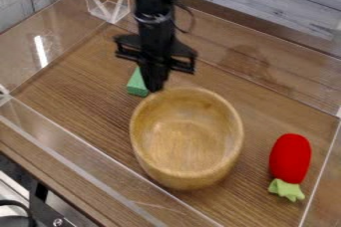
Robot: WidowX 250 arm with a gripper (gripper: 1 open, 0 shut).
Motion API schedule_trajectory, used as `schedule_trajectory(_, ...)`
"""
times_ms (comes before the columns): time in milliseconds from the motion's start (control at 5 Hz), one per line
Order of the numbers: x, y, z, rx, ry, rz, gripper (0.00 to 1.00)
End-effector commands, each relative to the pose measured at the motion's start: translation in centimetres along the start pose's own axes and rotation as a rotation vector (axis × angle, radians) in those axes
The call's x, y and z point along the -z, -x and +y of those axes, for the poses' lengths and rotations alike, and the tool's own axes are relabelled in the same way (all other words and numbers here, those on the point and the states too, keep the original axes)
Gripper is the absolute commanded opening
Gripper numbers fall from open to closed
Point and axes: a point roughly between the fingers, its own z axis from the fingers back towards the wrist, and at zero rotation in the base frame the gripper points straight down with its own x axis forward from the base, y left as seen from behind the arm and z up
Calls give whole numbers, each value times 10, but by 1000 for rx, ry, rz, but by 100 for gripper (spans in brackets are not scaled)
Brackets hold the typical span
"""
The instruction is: Put the green block in the brown bowl
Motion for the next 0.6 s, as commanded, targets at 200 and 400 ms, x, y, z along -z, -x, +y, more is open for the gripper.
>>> schedule_trajectory(200,-13,0,-30,12,4,-59,0)
schedule_trajectory(400,-23,9,-44,25,0,-52,0)
